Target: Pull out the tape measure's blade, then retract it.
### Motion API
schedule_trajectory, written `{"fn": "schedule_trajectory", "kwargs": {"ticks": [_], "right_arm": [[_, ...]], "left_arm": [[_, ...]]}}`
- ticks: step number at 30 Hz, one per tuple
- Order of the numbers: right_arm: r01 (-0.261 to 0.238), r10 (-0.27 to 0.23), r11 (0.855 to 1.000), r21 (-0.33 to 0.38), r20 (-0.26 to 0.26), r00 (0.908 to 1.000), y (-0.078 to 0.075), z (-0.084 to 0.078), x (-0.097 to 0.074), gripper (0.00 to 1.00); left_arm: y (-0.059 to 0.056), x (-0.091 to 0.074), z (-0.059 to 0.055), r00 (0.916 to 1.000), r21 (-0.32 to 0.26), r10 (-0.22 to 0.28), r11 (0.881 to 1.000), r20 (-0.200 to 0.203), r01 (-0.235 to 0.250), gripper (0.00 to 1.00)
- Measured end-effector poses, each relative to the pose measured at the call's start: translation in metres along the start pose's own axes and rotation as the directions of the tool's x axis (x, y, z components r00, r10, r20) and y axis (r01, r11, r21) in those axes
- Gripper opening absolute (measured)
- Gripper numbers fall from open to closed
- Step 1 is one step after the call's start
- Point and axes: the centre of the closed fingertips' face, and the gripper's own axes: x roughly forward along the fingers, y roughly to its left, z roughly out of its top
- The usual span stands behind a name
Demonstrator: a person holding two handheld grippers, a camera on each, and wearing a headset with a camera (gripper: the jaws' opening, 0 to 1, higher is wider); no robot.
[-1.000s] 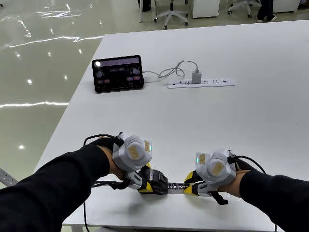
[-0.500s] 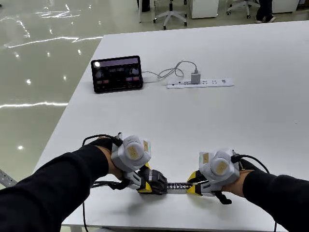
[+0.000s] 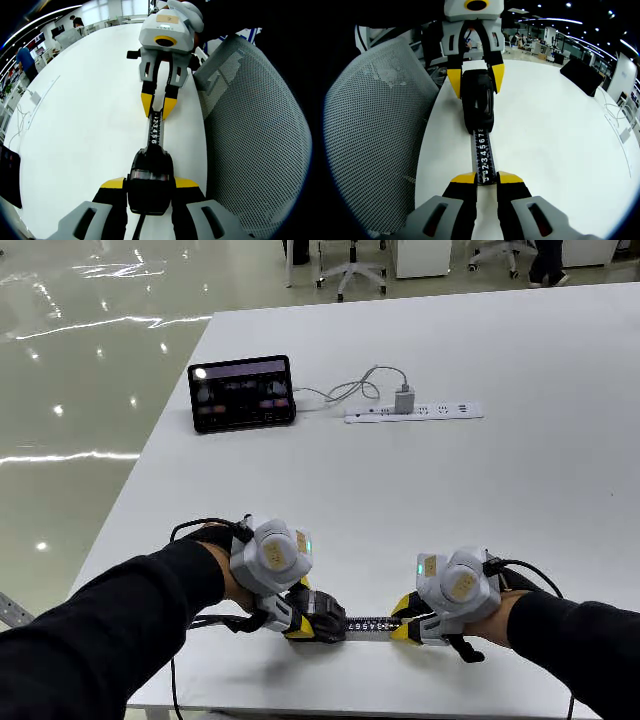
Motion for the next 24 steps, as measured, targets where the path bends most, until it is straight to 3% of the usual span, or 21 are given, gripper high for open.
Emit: {"fn": "schedule_trajectory", "kwargs": {"ticks": [24], "right_arm": [[0.010,-0.010,1.000,-0.003,-0.004,0.9999,-0.0013,-0.0097,-0.0091,0.09]], "left_arm": [[-0.0004,-0.0004,0.0004,0.9999,-0.009,0.007,1.000,0.008,-0.007,0.29]]}}
